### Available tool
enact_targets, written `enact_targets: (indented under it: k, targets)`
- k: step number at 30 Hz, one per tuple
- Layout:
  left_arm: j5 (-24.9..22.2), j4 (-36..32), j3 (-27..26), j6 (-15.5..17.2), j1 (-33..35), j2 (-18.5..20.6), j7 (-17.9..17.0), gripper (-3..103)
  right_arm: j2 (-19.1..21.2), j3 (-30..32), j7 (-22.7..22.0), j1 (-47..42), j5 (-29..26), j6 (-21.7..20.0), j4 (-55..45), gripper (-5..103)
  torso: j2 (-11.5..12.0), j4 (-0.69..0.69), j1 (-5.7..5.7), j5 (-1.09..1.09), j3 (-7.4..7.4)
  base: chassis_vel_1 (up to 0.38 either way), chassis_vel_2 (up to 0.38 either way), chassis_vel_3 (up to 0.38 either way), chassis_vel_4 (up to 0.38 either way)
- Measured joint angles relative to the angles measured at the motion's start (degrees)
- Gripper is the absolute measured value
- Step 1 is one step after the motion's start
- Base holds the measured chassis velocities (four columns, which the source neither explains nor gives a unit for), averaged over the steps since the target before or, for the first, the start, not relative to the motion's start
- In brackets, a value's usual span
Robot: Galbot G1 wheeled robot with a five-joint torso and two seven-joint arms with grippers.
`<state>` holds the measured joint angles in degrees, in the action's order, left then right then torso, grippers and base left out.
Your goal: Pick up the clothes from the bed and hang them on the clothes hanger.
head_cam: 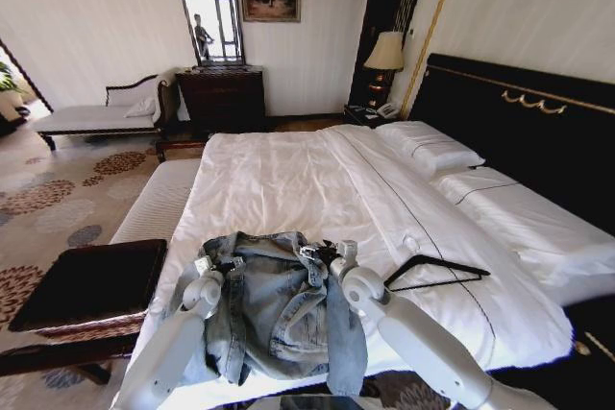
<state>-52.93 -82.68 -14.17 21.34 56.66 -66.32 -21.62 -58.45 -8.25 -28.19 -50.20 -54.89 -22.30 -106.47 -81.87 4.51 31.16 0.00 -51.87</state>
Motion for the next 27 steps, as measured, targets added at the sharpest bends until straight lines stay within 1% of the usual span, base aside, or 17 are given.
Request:
enact_targets:
  k: [1,2,3,4,6,10,11,12,13,15,16,17,18,19,21,22,27]
  targets:
    - [0.0,0.0,0.0,0.0,0.0,0.0,0.0,86,0.0,0.0,0.0,0.0,0.0,0.0,0.0,100,0.0,0.00,0.00,0.00,0.00,0.000,0.000,0.000,0.000]
    - [0.0,0.7,0.3,0.0,-0.7,-0.2,0.1,76,0.2,0.3,0.0,-0.1,-0.1,0.0,-0.1,100,0.0,0.00,0.00,0.00,0.00,0.000,0.000,0.000,0.000]
    - [0.0,1.0,0.5,0.0,-1.1,-0.4,0.3,76,0.2,0.4,0.0,-0.2,-0.1,0.0,-0.2,100,0.0,0.00,0.00,0.00,0.00,0.000,0.000,0.000,0.000]
    - [0.0,1.1,0.6,-0.1,-1.4,-0.5,0.3,64,0.2,0.6,-0.1,-0.2,-0.1,0.0,-0.2,100,0.0,0.00,0.00,0.00,0.00,0.000,0.000,0.000,0.000]
    - [0.0,1.2,0.6,-0.2,-1.5,-0.6,0.3,64,0.2,0.6,-0.1,-0.3,-0.1,0.0,-0.2,100,0.0,0.00,0.00,0.00,0.00,0.000,0.000,0.000,0.000]
    - [0.2,1.7,0.5,-0.4,-1.7,-0.5,0.6,43,0.1,0.6,-0.3,-0.4,-0.1,-0.1,-0.3,100,0.0,0.00,-0.01,0.00,0.00,0.000,0.000,0.000,0.000]
    - [0.2,1.7,0.5,-0.4,-1.7,-0.5,0.6,43,0.1,0.6,-0.3,-0.4,-0.1,-0.1,-0.3,100,0.0,0.00,-0.01,0.00,0.00,0.000,0.000,0.000,0.000]
    - [0.3,2.1,0.5,-0.4,-1.9,-0.4,0.8,38,0.1,0.6,-0.3,-0.4,-0.1,-0.1,-0.2,100,0.0,-0.01,-0.01,0.00,0.00,0.000,0.000,0.000,0.000]
    - [0.2,2.3,0.5,-0.4,-2.0,-0.4,0.8,38,0.1,0.6,-0.4,-0.4,-0.1,-0.1,-0.2,100,0.0,-0.01,-0.01,0.00,0.00,0.000,0.000,0.000,0.000]
    - [0.1,2.3,0.2,-0.4,-1.9,-0.4,0.9,26,-0.1,0.5,-0.5,-0.3,-0.2,-0.1,-0.2,100,0.0,-0.01,-0.01,0.00,0.00,0.000,0.000,0.000,0.000]
    - [-0.1,1.7,0.0,-0.4,-1.5,-0.3,0.9,22,-0.1,0.5,-0.6,-0.3,-0.2,-0.2,-0.2,100,0.0,-0.01,-0.01,0.00,0.00,0.000,0.000,0.000,0.000]
    - [-0.1,1.7,0.0,-0.4,-1.5,-0.3,0.9,22,-0.1,0.5,-0.6,-0.3,-0.2,-0.2,-0.2,100,0.0,-0.01,-0.01,0.00,0.00,0.000,0.000,0.000,0.000]
    - [-0.2,0.8,-0.2,-0.4,-1.1,-0.1,0.9,16,-0.1,0.5,-0.7,-0.4,-0.1,-0.2,-0.2,100,0.0,-0.01,-0.01,-0.01,0.00,0.000,0.000,0.000,0.000]
    - [-0.4,-0.1,-0.4,-0.5,-0.7,0.0,0.9,16,-0.1,0.6,-0.7,-0.5,-0.1,-0.2,-0.2,100,0.0,-0.01,-0.01,-0.01,0.00,0.000,0.000,0.000,0.000]
    - [-1.7,-3.6,-0.6,-0.4,0.7,0.7,0.5,6,-0.1,0.6,-0.7,-0.5,-0.1,-0.2,-0.1,100,0.0,-0.01,-0.01,0.00,0.00,0.000,0.000,0.000,0.000]
    - [-2.0,-4.6,-0.6,-0.3,1.0,0.8,0.3,4,-0.2,0.6,-0.7,-0.5,-0.1,-0.2,0.0,100,0.0,-0.02,-0.01,0.00,0.00,0.000,0.000,0.000,0.000]
    - [-3.7,-8.3,-0.2,-0.1,2.2,1.3,-0.7,4,-0.7,0.5,-0.7,-0.2,-0.1,-0.2,0.3,100,0.0,-0.02,-0.01,0.00,0.01,0.000,0.000,0.000,0.000]
